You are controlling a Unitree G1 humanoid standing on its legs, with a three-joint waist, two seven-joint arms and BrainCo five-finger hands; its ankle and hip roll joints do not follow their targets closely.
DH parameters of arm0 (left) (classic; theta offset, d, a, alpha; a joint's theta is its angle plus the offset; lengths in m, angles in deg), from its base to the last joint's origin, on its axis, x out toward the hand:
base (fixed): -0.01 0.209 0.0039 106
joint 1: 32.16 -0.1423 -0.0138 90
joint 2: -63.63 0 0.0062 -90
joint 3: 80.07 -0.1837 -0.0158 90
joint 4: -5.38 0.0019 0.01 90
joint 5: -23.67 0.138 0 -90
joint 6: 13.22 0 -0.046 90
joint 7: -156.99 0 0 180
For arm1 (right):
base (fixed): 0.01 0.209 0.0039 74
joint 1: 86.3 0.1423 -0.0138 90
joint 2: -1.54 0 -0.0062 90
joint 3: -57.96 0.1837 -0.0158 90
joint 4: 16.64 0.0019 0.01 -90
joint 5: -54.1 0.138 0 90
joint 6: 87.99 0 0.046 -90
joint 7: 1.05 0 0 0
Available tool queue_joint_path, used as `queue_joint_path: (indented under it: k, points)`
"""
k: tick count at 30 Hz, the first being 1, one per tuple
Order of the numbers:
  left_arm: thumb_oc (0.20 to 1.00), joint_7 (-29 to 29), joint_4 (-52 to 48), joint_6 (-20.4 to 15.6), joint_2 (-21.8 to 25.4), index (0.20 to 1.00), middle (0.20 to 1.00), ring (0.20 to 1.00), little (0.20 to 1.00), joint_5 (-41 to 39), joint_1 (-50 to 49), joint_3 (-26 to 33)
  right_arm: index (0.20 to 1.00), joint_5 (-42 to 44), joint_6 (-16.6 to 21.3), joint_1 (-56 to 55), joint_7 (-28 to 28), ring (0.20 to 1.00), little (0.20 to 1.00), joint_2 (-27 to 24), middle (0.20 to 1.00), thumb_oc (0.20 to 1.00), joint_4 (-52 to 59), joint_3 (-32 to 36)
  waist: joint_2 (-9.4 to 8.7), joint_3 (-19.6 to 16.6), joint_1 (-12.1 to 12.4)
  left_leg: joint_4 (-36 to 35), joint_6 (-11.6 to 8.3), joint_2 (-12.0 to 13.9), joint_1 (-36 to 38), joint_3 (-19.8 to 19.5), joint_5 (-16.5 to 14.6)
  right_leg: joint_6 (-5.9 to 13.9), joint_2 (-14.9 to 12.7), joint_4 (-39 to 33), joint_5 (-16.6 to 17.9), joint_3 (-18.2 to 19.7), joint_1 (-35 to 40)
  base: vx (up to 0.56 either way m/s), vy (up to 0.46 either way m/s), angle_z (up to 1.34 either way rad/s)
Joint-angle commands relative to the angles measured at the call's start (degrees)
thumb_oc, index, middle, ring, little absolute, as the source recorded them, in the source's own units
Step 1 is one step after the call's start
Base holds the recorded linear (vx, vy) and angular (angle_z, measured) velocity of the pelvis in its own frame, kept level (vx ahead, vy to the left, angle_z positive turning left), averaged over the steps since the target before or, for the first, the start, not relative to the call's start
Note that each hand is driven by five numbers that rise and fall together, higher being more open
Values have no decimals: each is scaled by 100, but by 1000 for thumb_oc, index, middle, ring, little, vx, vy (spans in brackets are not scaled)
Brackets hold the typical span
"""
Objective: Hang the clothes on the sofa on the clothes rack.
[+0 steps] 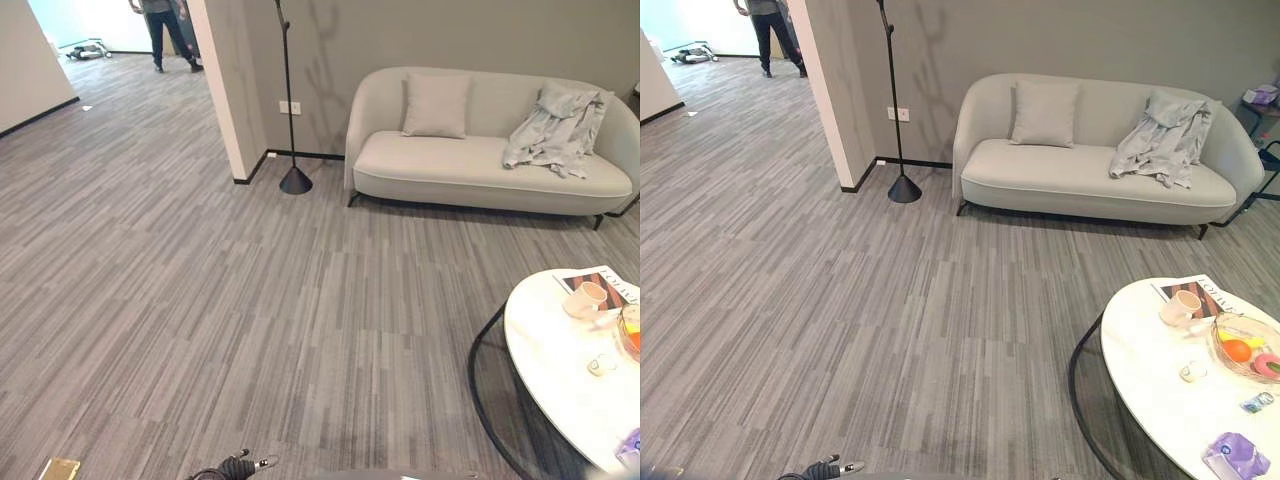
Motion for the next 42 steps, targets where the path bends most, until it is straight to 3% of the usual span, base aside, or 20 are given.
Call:
queue_joint_path:
  k: [1,21,29,31,32,33,36,39,42]
  points:
    - [1000,21,166,-198,-46,1000,1000,1000,1000,-142,394,-122,1000,114,81,208,62,1000,1000,-72,1000,1000,-185,-8,189,91,97,3,-248,35,-80,256,-49,146,-201,-60,329,-167,-126,0,0,0]
    - [1000,112,-335,-145,-180,1000,1000,1000,1000,-272,509,-159,1000,355,177,-47,152,1000,1000,-2,1000,1000,52,301,348,83,-98,3,-245,96,20,329,-20,147,-124,-60,319,-136,-140,12,-20,-1]
    - [1000,173,-393,-121,-296,1000,1000,1000,1000,-340,442,16,1000,403,267,-173,203,1000,1000,33,1000,1000,110,381,372,45,-153,3,-221,315,143,353,94,163,4,-60,233,-112,-133,50,-80,0]
    - [1000,208,-180,-123,-376,1000,1000,1000,1000,-316,347,107,1000,475,338,-226,186,1000,1000,30,1000,1000,169,469,366,89,-180,58,-211,530,282,391,440,165,137,-60,198,-79,-99,69,-251,4]
    - [1000,205,-114,-124,-431,1000,1000,1000,1000,-359,380,107,1000,519,342,-195,157,1000,1000,-24,1000,1000,241,421,160,359,-114,1436,-211,580,-384,305,383,88,6,-60,266,-64,21,-20,-293,24]
    - [1000,210,-84,-119,-460,1000,1000,1000,1000,-418,413,174,1000,524,330,-170,138,1000,1000,-47,1000,1000,234,416,144,459,-62,1714,-205,577,-762,206,337,77,11,-60,219,-83,78,26,-255,40]
    - [1000,234,-106,-106,-474,1000,1000,1000,1000,-533,402,296,1000,534,310,-145,131,1000,1000,-11,1000,1000,212,486,99,587,109,1213,-195,467,-1315,281,292,71,79,-60,119,4,284,108,-40,35]
    - [1000,204,-102,-129,-375,1000,1000,1000,1000,-461,477,173,1000,576,311,-61,118,1000,1000,10,1000,1000,246,429,72,870,293,605,-278,346,-2002,479,505,29,175,-60,124,78,567,211,17,9]
    - [1000,198,-85,-147,-241,1000,1000,1000,1000,-375,508,120,1000,628,308,34,116,1000,1000,3,1000,1000,241,387,143,984,490,5,-315,275,-2277,650,524,18,200,-60,100,124,857,375,137,-2]
